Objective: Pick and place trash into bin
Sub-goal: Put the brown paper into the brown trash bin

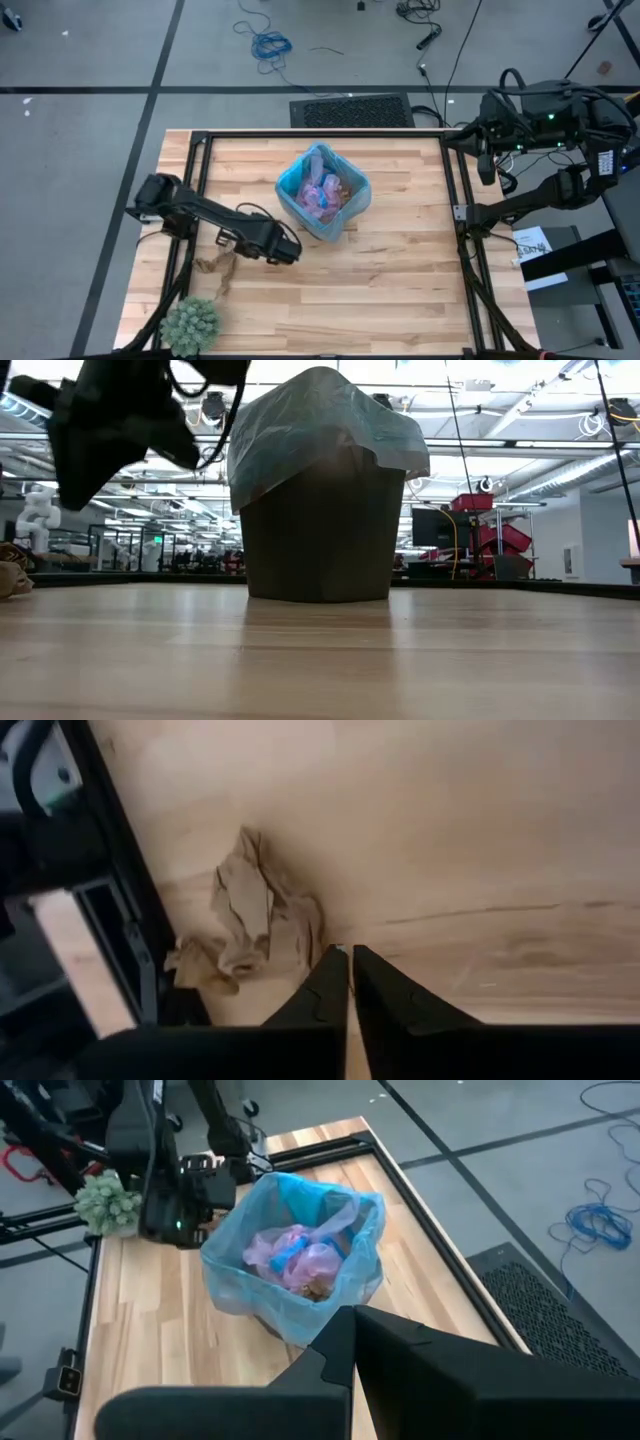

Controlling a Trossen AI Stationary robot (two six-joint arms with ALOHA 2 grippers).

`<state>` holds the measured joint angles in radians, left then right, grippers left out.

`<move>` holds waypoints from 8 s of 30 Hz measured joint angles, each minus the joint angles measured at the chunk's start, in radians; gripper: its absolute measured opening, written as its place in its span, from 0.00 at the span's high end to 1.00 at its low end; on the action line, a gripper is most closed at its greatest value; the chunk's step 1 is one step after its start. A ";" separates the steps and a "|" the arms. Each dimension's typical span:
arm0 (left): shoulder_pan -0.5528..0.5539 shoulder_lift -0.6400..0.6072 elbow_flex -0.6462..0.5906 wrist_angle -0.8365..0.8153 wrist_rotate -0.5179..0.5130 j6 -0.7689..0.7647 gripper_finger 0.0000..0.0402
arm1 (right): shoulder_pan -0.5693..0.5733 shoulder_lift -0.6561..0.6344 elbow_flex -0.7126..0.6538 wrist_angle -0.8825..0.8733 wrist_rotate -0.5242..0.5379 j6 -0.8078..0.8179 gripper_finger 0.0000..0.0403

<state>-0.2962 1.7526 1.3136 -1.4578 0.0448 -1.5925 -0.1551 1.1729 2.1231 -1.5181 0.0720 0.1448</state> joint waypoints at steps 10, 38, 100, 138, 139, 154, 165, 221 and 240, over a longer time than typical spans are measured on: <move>-0.047 0.088 0.000 -0.079 0.041 -0.119 0.72 | 0.000 0.003 0.000 -0.006 -0.053 -0.013 1.00; -0.133 0.084 -0.313 0.352 0.058 -0.288 0.73 | 0.000 0.003 0.000 -0.022 -0.081 -0.015 1.00; 0.370 0.231 1.000 0.031 -0.318 0.922 1.00 | 0.000 -0.031 -0.001 -0.021 -0.074 -0.052 1.00; 0.362 0.403 1.041 -0.105 0.003 0.921 0.49 | 0.000 -0.031 -0.001 -0.030 -0.074 -0.081 0.84; 0.364 0.395 1.041 -0.107 0.006 0.920 0.48 | 0.000 -0.031 -0.001 -0.030 -0.074 -0.082 0.83; 0.394 0.256 1.042 -0.029 -0.068 0.891 0.48 | 0.000 -0.031 -0.001 -0.030 -0.074 -0.101 0.75; 0.357 0.110 1.036 -0.109 0.082 0.843 0.65 | 0.000 -0.031 -0.001 -0.035 -0.074 -0.129 0.75; -0.140 -0.439 0.468 -0.115 -0.297 0.636 1.00 | 0.000 0.013 0.000 -0.004 -0.073 -0.119 0.75; -0.060 -0.389 -0.334 0.139 0.234 0.615 1.00 | 0.000 0.093 0.000 0.010 -0.074 -0.110 0.75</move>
<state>-0.3567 1.3632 0.9793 -1.3190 0.2790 -0.9774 -0.1551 1.2659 2.1227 -1.5078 -0.0015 0.0346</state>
